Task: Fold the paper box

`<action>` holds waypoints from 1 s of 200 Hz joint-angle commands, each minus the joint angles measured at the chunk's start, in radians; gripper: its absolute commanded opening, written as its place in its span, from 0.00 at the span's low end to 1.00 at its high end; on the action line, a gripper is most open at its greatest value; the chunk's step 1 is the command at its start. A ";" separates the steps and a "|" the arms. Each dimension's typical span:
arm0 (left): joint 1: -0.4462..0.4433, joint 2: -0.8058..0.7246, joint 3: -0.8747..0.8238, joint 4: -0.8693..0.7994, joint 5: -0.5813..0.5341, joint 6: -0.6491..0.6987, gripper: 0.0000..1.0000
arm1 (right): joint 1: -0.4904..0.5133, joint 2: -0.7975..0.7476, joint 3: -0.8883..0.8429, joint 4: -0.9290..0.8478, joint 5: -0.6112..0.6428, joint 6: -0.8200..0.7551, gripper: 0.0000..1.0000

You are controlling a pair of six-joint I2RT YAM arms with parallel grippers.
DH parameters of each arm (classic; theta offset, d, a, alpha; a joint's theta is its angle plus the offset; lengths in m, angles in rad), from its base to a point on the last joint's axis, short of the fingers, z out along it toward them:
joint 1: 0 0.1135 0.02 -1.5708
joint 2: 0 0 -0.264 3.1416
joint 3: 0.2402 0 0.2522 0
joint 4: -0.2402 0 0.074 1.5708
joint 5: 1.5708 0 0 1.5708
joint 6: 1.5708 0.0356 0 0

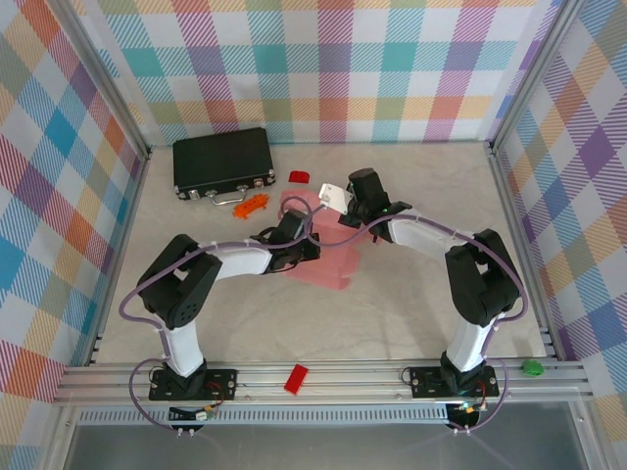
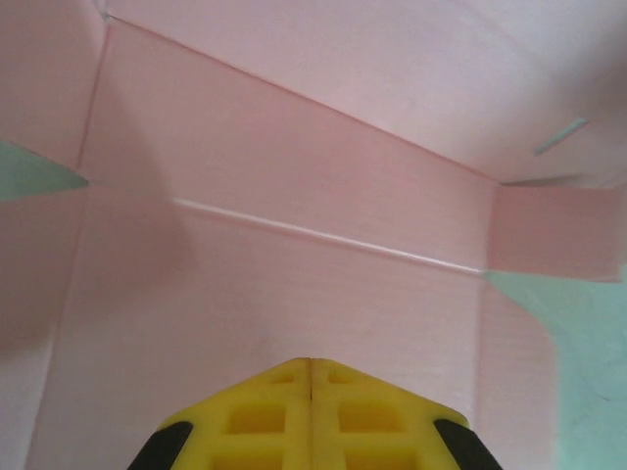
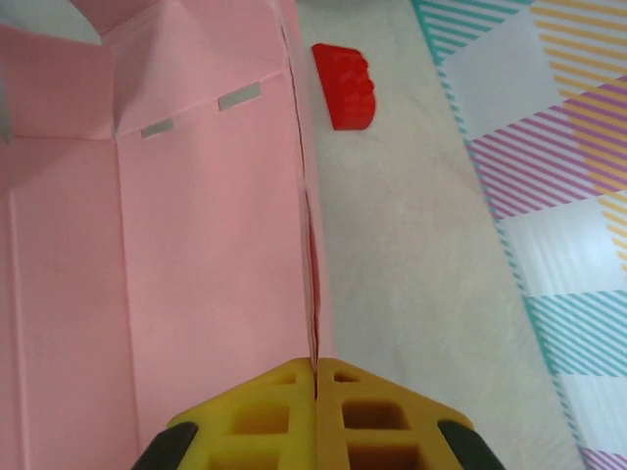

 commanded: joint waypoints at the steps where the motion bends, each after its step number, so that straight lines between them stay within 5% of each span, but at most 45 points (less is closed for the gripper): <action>1: 0.003 -0.115 -0.041 -0.019 0.010 0.034 0.10 | 0.006 0.003 -0.005 0.054 0.025 -0.032 0.00; 51: 0.013 -0.235 -0.194 -0.027 -0.077 0.006 0.20 | 0.007 0.006 -0.015 0.061 0.020 -0.045 0.00; 115: 0.061 -0.115 -0.272 0.137 0.028 -0.044 0.00 | 0.027 0.007 -0.047 0.073 0.007 -0.049 0.00; 200: 0.061 -0.117 -0.293 0.136 0.048 -0.115 0.00 | 0.078 -0.001 -0.205 0.303 0.047 -0.157 0.00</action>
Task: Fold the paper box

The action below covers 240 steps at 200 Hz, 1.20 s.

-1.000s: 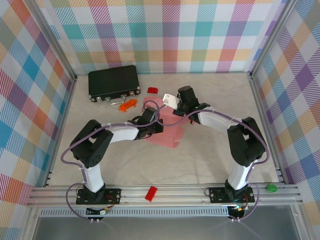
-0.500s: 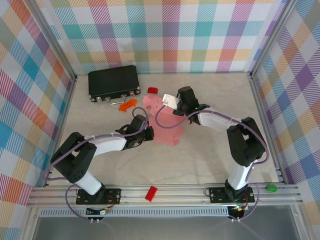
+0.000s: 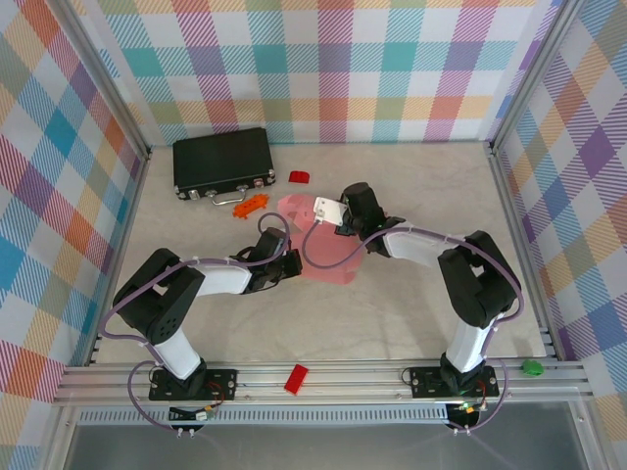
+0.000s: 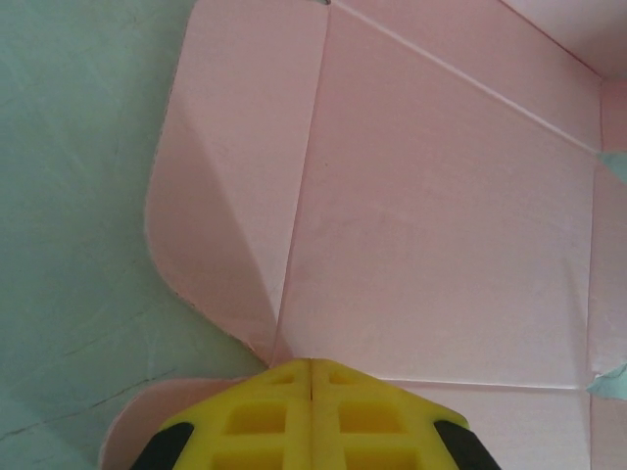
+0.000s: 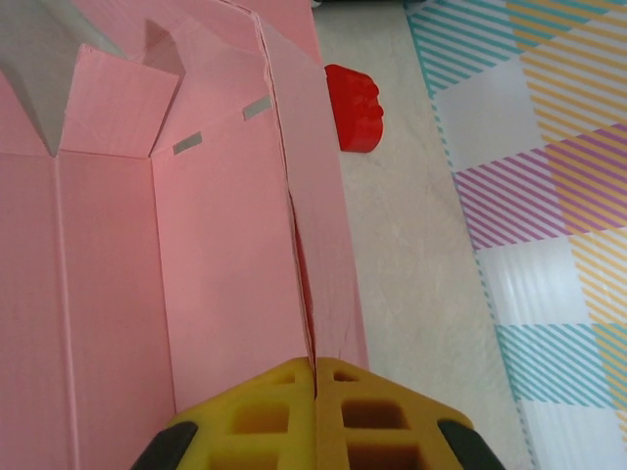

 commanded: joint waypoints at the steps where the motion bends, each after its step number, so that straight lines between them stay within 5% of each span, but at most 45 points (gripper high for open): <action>1: 0.007 -0.001 -0.025 0.014 0.027 -0.033 0.00 | 0.023 -0.002 -0.065 0.091 -0.011 -0.066 0.00; 63: 0.007 -0.002 -0.043 0.050 0.064 -0.063 0.00 | 0.053 0.036 -0.157 0.330 0.065 -0.213 0.00; 135: 0.007 -0.050 -0.024 -0.004 0.068 -0.045 0.00 | 0.065 0.062 -0.189 0.381 0.098 -0.251 0.00; 198: 0.018 -0.285 0.061 -0.302 -0.082 0.091 0.27 | 0.066 0.064 -0.191 0.391 0.110 -0.254 0.00; 240: 0.133 -0.340 0.134 -0.444 -0.192 0.173 0.34 | 0.065 0.056 -0.191 0.381 0.108 -0.248 0.00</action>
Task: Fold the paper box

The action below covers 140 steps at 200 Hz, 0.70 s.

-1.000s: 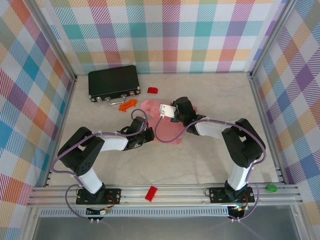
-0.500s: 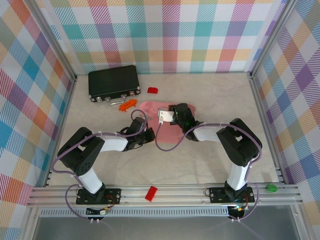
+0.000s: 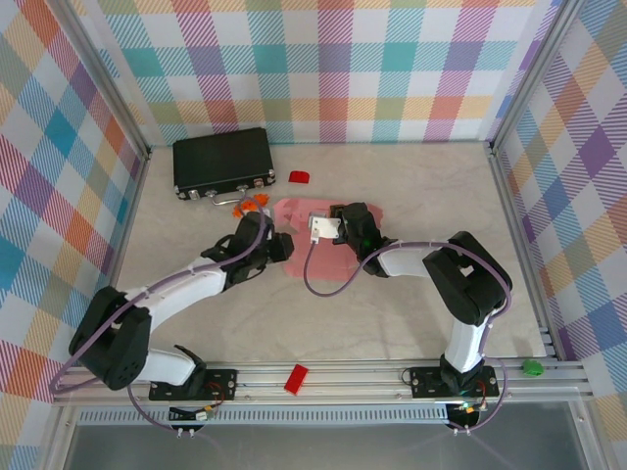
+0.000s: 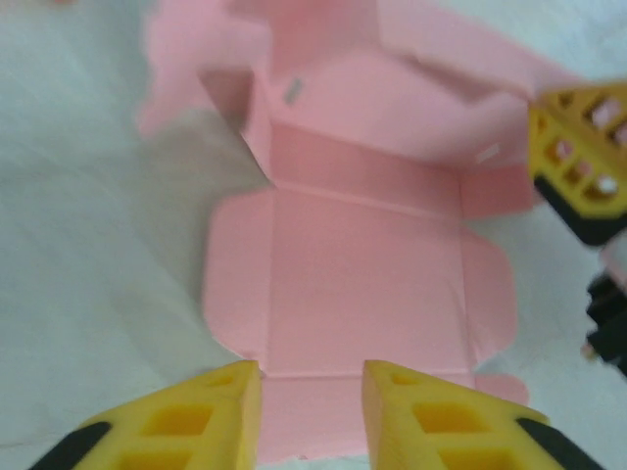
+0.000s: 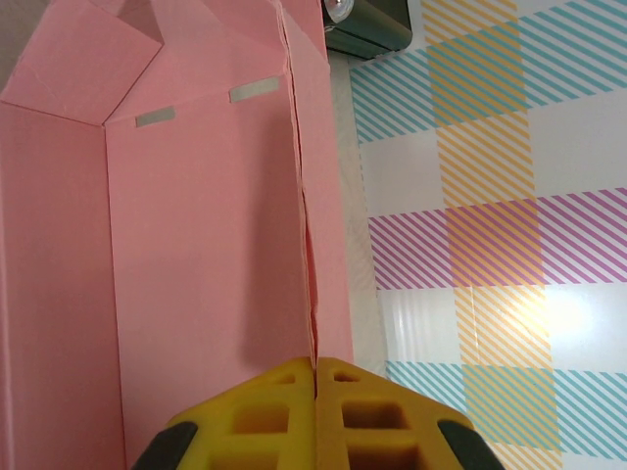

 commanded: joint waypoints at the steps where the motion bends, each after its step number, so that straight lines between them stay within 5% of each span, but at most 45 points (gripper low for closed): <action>1: 0.079 -0.014 0.048 -0.138 -0.091 0.074 0.34 | 0.008 0.014 -0.024 -0.023 -0.002 0.002 0.00; 66: 0.273 0.215 0.261 -0.145 -0.055 0.155 0.30 | 0.011 0.015 -0.017 -0.039 -0.006 0.006 0.00; 140: 0.307 0.508 0.505 -0.176 0.106 0.216 0.26 | 0.008 0.026 0.005 -0.045 -0.010 -0.001 0.00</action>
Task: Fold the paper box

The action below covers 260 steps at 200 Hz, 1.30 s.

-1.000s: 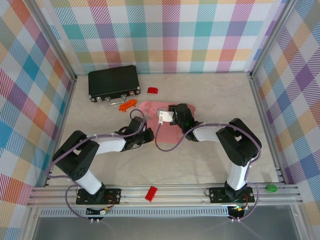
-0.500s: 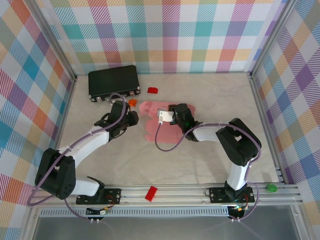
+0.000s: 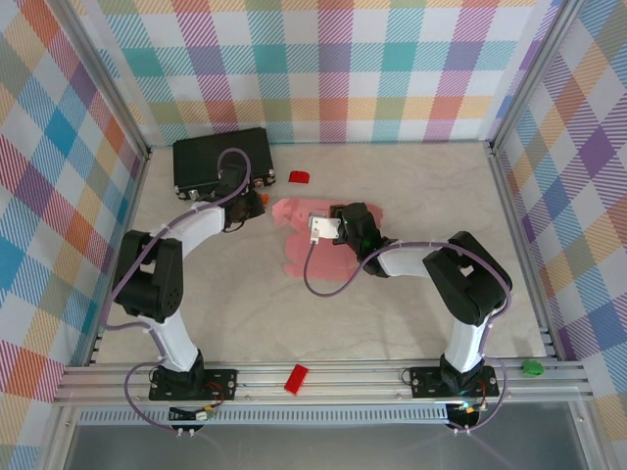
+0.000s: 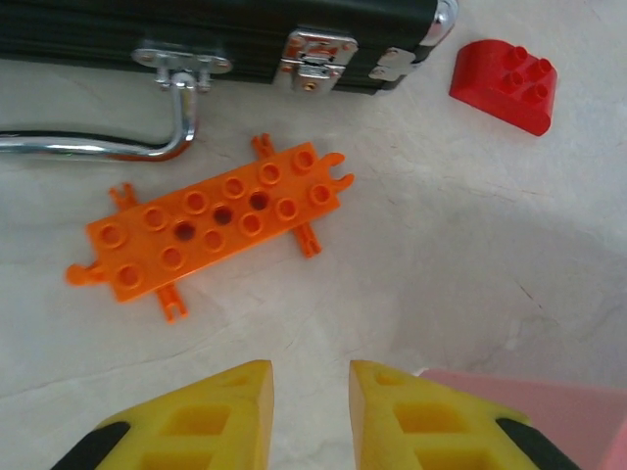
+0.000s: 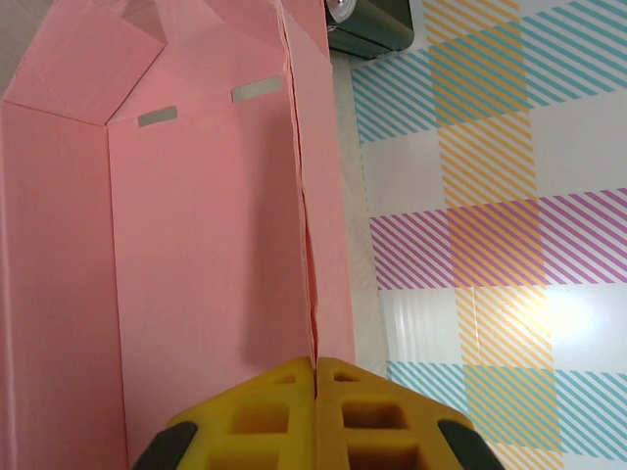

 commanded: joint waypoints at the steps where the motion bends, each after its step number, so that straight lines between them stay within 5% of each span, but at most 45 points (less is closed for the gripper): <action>1: 0.010 0.056 0.062 -0.037 0.084 0.042 0.26 | 0.008 0.025 0.005 -0.041 -0.010 -0.001 0.00; 71: 0.010 0.183 0.154 -0.062 0.241 0.074 0.24 | 0.006 0.027 0.036 -0.066 -0.016 -0.007 0.00; 260: 0.008 0.127 0.056 -0.001 0.449 0.096 0.24 | 0.006 0.055 0.091 -0.127 -0.001 -0.004 0.00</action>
